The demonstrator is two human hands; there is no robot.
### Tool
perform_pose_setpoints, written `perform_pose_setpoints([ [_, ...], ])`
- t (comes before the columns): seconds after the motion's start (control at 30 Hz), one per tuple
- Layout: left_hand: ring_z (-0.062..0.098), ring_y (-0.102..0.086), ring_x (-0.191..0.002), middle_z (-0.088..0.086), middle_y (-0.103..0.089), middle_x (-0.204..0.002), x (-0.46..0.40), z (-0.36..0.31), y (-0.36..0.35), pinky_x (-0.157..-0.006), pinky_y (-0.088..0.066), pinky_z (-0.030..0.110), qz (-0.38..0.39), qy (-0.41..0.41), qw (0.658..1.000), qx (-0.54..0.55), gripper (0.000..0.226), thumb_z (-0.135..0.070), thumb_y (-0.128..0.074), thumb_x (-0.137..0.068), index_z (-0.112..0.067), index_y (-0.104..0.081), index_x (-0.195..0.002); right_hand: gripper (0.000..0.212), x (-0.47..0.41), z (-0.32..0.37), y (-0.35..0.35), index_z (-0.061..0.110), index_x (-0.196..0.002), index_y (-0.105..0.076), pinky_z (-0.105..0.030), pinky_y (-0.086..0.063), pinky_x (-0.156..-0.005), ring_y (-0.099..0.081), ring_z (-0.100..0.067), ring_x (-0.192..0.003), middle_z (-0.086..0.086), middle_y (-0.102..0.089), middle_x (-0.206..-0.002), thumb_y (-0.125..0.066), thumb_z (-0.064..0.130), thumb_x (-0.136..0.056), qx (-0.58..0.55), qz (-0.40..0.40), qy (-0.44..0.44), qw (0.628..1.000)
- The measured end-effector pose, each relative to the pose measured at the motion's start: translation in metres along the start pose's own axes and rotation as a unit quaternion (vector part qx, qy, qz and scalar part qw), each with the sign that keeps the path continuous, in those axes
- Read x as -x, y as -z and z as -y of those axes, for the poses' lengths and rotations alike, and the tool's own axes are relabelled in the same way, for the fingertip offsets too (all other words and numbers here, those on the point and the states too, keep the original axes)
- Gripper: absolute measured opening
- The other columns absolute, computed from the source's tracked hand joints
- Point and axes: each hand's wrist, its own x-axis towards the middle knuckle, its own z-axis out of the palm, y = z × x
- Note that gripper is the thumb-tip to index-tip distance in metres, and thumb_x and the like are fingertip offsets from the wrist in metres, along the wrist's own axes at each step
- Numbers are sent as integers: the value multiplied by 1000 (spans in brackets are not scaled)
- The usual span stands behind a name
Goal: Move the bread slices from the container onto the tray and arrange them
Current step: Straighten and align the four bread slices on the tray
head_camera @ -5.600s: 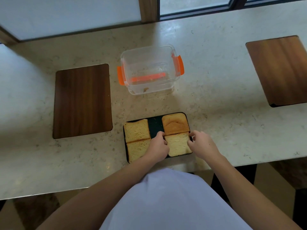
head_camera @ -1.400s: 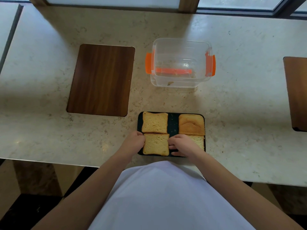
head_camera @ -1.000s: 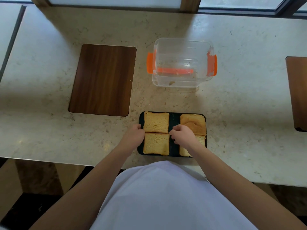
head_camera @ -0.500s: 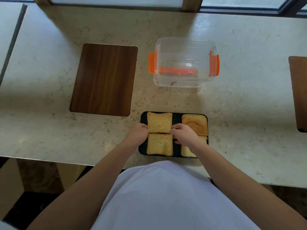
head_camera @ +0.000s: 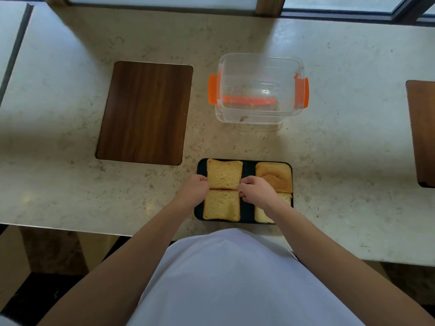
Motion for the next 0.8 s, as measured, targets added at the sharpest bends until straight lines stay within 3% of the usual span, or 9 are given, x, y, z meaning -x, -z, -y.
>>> perform_pose_setpoints([
  [0.1,15,-47,-71,5,-53,-83,-1,0,1,-68,-36,32,-14,0,1000,1,24,-6,-43,-88,-21,-56,-74,41,1,0,-1,16,-129,-61,-48,-58,-93,-69,-21,-98,-2,-70,-100,-59,28,-90,-4,2,-1,1000],
  [0.2,21,-52,-80,8,-57,-87,-2,2,0,-74,-39,34,-12,-2,1000,-9,20,-8,-45,-87,-14,-64,-84,41,1,0,-1,16,-130,-61,-46,-58,-94,-68,-19,-97,-1,-69,-101,-59,28,-91,-4,-2,2,1000],
  [0.3,21,-51,-77,10,-55,-82,-2,3,-1,-71,-36,35,-10,-1,1000,-11,22,-10,-46,-87,-4,-68,-88,41,2,1,-1,16,-130,-61,-45,-57,-95,-66,-19,-99,1,-68,-106,-58,28,-91,6,-4,10,1000],
  [0.43,22,-50,-75,10,-54,-81,-2,3,-1,-70,-36,34,-12,-2,1000,-5,20,-12,-47,-88,-4,-66,-86,40,2,2,-1,16,-130,-61,-44,-57,-95,-66,-18,-99,1,-68,-107,-58,27,-92,6,-4,9,1000],
  [0.5,21,-52,-77,10,-56,-83,-1,3,-1,-71,-38,34,-14,3,1000,0,27,-13,-47,-88,2,-68,-96,39,3,1,-1,16,-130,-61,-45,-57,-94,-66,-18,-98,0,-68,-105,-58,27,-92,2,-4,6,1000],
  [0.63,19,-49,-78,8,-53,-84,2,0,1,-71,-36,35,-7,-11,1000,-2,12,-17,-48,-88,-18,-59,-86,40,3,0,0,17,-132,-60,-45,-57,-95,-66,-17,-98,2,-68,-104,-58,29,-94,-14,4,1,1000],
  [0.8,19,-47,-76,8,-51,-82,2,1,2,-71,-35,36,-11,-16,1000,-5,12,-20,-47,-88,-17,-57,-82,41,4,1,1,16,-131,-60,-45,-57,-95,-67,-18,-98,0,-68,-103,-58,29,-93,-20,8,1,1000],
])
